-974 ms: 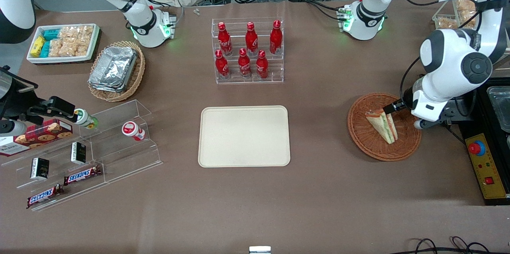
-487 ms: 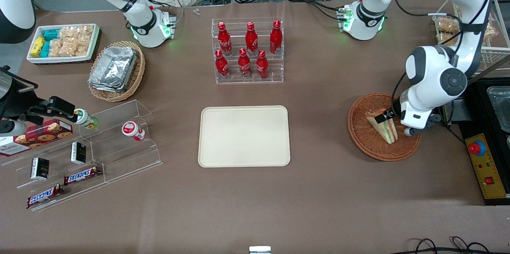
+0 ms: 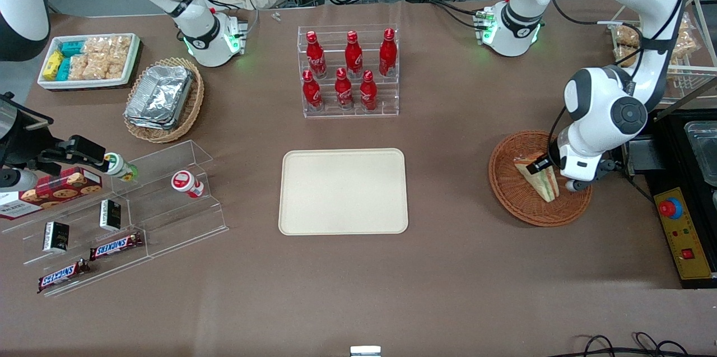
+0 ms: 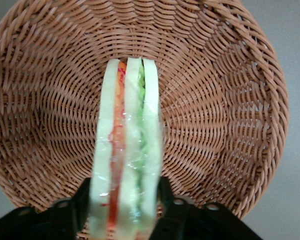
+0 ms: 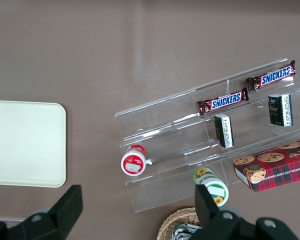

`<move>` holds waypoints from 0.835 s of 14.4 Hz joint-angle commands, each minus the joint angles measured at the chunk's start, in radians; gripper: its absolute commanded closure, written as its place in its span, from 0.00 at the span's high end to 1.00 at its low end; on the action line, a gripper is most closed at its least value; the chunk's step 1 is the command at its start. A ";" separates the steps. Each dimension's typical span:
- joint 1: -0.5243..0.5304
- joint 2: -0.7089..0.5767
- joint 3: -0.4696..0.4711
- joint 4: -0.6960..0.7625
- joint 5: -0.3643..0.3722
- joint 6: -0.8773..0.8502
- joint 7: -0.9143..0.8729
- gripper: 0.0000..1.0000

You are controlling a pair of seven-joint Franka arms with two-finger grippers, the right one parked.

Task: Place sandwich from basket to tray
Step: 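Lower the left gripper and close it on the sandwich's wrapped edge, then lift the sandwich up out of the basket with the left gripper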

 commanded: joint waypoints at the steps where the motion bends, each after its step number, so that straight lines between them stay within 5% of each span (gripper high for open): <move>1: 0.001 -0.012 -0.004 -0.005 0.007 0.014 -0.026 0.00; 4: 0.001 -0.051 -0.007 0.057 0.006 -0.111 -0.043 0.00; 8: -0.005 -0.086 -0.014 0.356 0.007 -0.546 -0.060 0.00; 12: -0.004 -0.075 -0.014 0.611 -0.002 -0.780 -0.042 0.00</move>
